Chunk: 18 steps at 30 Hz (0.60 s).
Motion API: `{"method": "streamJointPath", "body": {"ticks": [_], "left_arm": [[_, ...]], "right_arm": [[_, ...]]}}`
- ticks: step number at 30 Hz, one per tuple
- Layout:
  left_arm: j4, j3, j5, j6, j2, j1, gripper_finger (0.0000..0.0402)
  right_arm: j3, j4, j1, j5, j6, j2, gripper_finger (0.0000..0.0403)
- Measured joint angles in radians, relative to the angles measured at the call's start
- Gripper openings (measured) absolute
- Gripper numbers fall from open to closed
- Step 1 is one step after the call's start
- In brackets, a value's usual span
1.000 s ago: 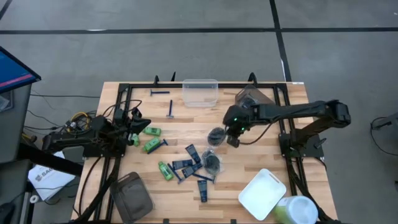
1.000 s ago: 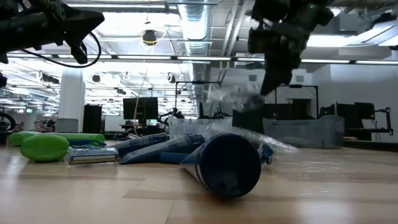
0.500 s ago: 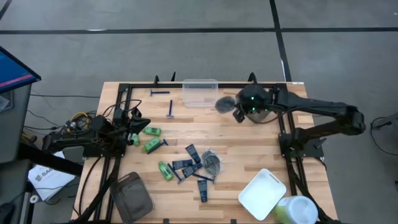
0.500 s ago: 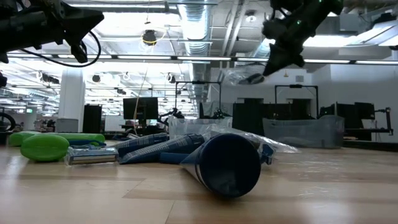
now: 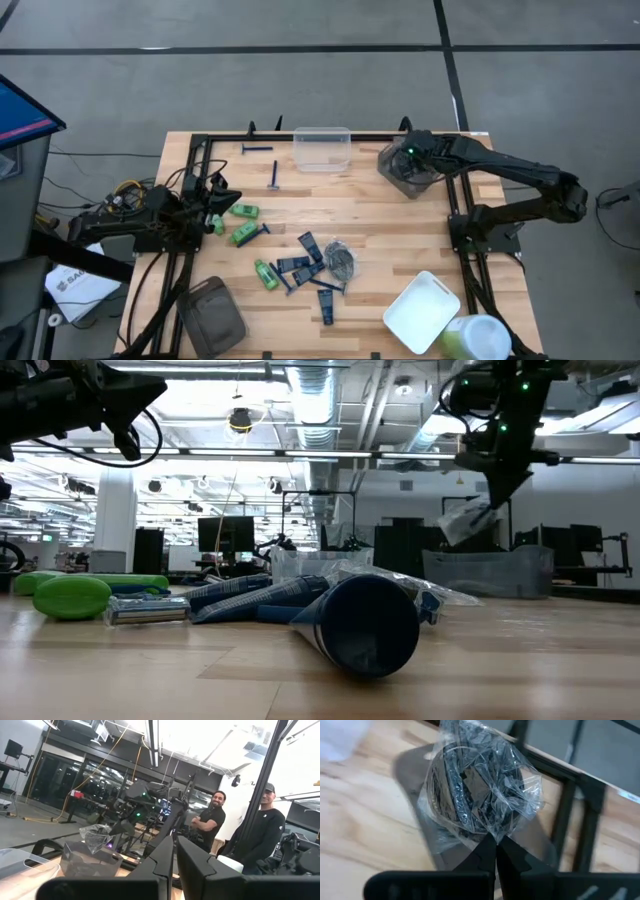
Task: Pick & Place Travel size toiletries
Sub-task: Put the black hairbrush into the top black bin
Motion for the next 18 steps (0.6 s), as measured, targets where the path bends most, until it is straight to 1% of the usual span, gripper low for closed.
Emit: {"method": "streamJointPath", "body": {"ticks": [7,14,16,18], "left_arm": [[0.001,0.000,0.000,0.000,0.000,0.000,0.0019],[0.003,0.000,0.000,0.000,0.000,0.000,0.0019],[0.004,0.000,0.000,0.000,0.000,0.000,0.0019],[0.007,0.000,0.000,0.000,0.000,0.000,0.0019]], "right_arm": [[0.000,-0.030,-0.042,0.021,0.039,0.010,0.0000],[0.000,-0.034,-0.075,0.027,0.043,0.084,0.0001],[0.000,-0.035,-0.080,0.027,0.043,0.114,0.0007],[0.000,-0.038,-0.080,0.025,0.042,0.147,0.0023]]}}
